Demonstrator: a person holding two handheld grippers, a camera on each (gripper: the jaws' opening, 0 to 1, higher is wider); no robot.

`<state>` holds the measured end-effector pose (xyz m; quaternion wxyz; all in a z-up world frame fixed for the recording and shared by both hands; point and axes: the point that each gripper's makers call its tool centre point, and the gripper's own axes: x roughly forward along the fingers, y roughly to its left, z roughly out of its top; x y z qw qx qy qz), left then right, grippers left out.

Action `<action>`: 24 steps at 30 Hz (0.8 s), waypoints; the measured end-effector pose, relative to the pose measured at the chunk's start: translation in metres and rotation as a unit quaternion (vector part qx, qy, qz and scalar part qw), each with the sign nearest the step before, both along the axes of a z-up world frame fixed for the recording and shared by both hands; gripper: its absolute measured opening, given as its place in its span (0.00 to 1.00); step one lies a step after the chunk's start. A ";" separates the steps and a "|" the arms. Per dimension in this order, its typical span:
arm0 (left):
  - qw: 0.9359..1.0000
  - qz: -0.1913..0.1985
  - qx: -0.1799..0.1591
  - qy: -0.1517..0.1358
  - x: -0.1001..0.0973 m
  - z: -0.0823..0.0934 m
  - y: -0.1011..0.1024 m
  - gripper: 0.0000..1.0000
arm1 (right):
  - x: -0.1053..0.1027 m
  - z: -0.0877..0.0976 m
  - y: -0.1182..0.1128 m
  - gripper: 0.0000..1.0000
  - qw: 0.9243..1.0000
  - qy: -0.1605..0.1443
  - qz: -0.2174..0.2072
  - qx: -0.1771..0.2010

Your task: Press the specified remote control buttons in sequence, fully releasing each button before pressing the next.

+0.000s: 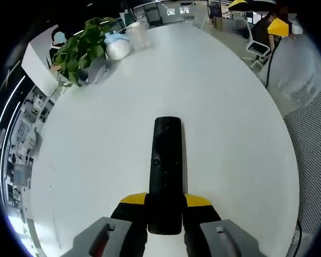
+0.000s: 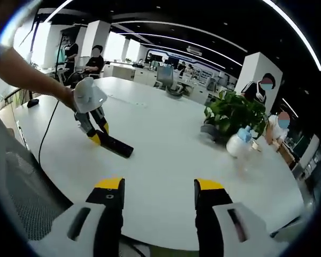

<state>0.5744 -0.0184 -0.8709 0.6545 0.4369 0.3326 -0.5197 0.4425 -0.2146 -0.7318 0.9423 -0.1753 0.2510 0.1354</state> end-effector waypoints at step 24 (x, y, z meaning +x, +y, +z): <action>1.000 0.006 -0.001 -0.003 0.046 0.000 0.000 0.24 | -0.005 -0.011 -0.003 0.45 0.999 0.036 -0.008 -0.003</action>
